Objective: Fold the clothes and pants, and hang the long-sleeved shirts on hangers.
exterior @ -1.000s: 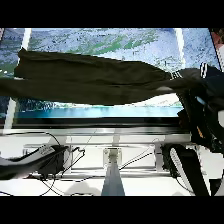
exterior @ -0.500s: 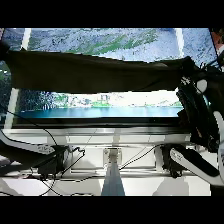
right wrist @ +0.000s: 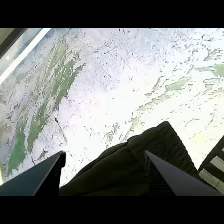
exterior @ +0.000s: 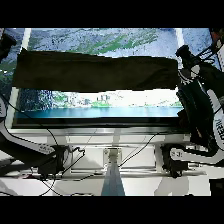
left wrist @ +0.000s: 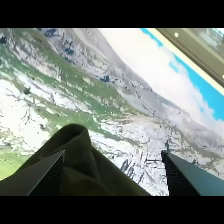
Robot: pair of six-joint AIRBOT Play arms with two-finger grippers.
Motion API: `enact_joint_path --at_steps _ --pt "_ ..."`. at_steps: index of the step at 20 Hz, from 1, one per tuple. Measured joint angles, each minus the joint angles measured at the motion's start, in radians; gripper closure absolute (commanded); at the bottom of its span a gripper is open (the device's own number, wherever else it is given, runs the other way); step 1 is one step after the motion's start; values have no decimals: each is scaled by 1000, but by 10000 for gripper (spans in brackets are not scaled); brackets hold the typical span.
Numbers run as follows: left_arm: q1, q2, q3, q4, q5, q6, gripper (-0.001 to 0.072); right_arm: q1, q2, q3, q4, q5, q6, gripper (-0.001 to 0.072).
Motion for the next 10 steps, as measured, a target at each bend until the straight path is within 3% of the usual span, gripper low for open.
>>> enact_joint_path --at_steps 2,3,4,10 --pt "26 29 1 34 -86 0 22 0 2 7 0 26 -18 148" --pt "48 44 2 54 -150 -7 91 0 3 9 -1 43 -27 148" --pt "73 56 2 73 -219 -19 113 0 8 11 -1 60 -45 148" --pt "248 121 -61 146 -624 -90 113 0 19 13 -1 188 -157 148"
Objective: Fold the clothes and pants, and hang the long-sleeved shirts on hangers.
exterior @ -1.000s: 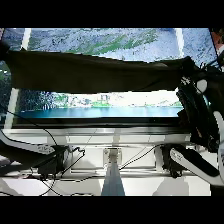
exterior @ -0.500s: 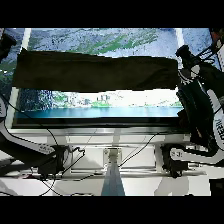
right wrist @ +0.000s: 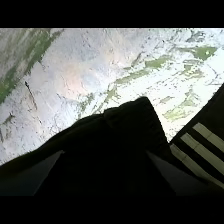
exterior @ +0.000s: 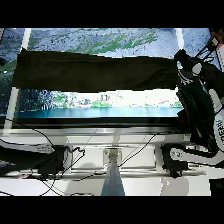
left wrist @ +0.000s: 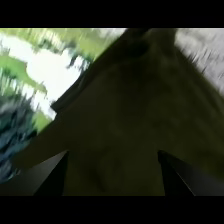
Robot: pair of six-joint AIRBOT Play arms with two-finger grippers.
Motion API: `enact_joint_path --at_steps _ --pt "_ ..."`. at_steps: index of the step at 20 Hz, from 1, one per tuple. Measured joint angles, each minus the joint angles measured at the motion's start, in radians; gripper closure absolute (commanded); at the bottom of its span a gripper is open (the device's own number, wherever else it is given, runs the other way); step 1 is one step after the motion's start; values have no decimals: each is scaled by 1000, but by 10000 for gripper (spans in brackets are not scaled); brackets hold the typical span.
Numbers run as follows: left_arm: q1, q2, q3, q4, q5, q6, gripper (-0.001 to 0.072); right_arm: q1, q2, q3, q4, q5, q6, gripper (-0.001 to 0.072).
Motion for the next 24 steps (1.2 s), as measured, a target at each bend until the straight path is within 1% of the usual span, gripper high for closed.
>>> enact_joint_path --at_steps 3,5,6,8,10,12,16,17,18,20,21,22,24 --pt "59 76 -138 12 -35 -5 109 0 2 0 0 41 -24 149" --pt "90 111 -237 2 -3 -30 43 0 2 0 0 56 -32 148" --pt "101 118 -277 -11 16 -41 21 0 2 0 0 61 -35 149" --pt "110 111 -339 -76 76 -48 8 0 2 0 0 67 -37 149" --pt "103 75 -370 -159 134 -14 8 0 2 0 1 71 -40 149" --pt "86 24 -387 -251 200 37 14 0 2 0 1 72 -41 149" --pt "43 -65 -386 -446 377 166 24 0 2 2 2 74 -42 150" --pt "30 -87 -375 -480 415 196 89 0 2 2 3 75 -42 150" --pt "18 -106 -361 -497 447 228 209 1 2 2 4 75 -43 150" --pt "-10 -151 -320 -524 494 272 290 3 2 2 5 75 -44 155" --pt "-23 -170 -298 -533 504 288 497 6 2 2 5 76 -52 156" --pt "-36 -188 -277 -540 512 300 688 10 3 3 5 79 -67 157" --pt "-53 -201 -237 -539 515 356 690 18 10 16 6 91 -128 158"
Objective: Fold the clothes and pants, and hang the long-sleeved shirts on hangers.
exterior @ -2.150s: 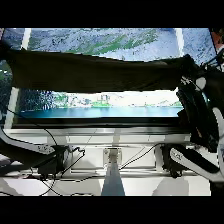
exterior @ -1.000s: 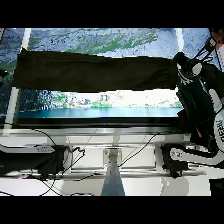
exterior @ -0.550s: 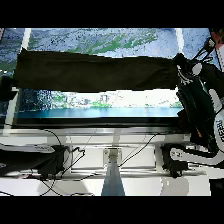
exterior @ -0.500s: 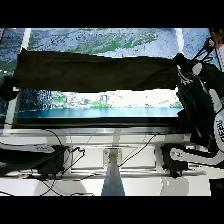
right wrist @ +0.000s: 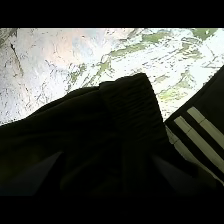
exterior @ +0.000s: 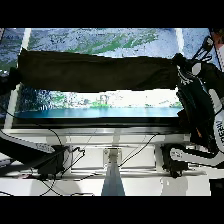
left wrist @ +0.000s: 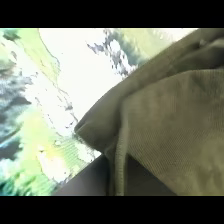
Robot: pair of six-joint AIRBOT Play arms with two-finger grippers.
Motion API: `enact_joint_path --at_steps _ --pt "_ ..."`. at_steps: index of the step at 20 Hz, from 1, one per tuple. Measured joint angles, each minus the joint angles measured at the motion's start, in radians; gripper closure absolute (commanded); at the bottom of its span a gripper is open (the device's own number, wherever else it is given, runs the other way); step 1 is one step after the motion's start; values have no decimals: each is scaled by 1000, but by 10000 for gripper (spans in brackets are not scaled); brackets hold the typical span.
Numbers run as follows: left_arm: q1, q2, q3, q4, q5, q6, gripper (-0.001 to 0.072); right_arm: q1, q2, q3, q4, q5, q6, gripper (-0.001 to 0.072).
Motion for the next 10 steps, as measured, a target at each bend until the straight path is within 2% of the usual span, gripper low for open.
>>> enact_joint_path --at_steps 2,3,4,5,10 --pt "-11 15 34 12 -11 56 691 6 6 36 0 44 -64 161" --pt "-16 38 47 27 -16 75 690 10 8 61 0 71 -86 266" --pt "-20 64 54 56 -27 89 691 13 10 91 0 101 -105 508" --pt "-24 96 60 85 -39 97 690 20 10 123 4 130 -118 672" --pt "-66 325 75 186 -143 123 690 123 9 275 64 167 -152 682"
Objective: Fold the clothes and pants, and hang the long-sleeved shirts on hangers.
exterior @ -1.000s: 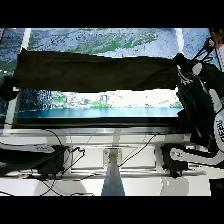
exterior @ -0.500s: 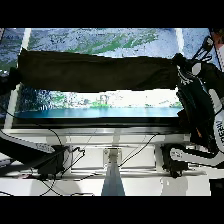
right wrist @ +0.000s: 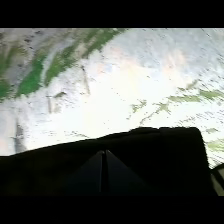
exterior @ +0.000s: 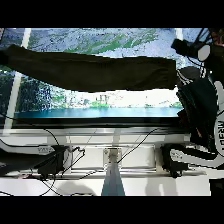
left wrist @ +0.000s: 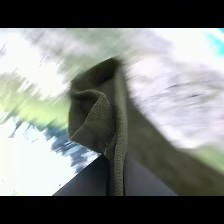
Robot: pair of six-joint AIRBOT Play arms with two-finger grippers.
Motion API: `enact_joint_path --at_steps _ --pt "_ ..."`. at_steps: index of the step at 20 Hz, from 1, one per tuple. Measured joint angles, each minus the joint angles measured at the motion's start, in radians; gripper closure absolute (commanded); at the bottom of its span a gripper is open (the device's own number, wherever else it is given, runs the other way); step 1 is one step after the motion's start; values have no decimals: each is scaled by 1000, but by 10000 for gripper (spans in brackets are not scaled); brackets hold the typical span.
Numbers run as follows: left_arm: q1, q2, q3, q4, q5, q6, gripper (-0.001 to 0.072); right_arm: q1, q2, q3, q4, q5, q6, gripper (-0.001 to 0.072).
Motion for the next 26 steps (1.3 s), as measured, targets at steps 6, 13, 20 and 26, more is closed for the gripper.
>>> enact_joint_path --at_steps 6,13,20,26 --pt "-45 290 2 34 -210 -14 690 231 -94 159 39 7 -9 683" --pt "-68 491 2 -3 -381 -115 689 536 -412 373 256 25 -11 683" --pt "-119 521 2 -34 -421 -135 689 813 -706 664 428 84 -11 683" --pt "-164 478 2 -38 -428 -139 689 889 -755 717 455 79 -10 682"
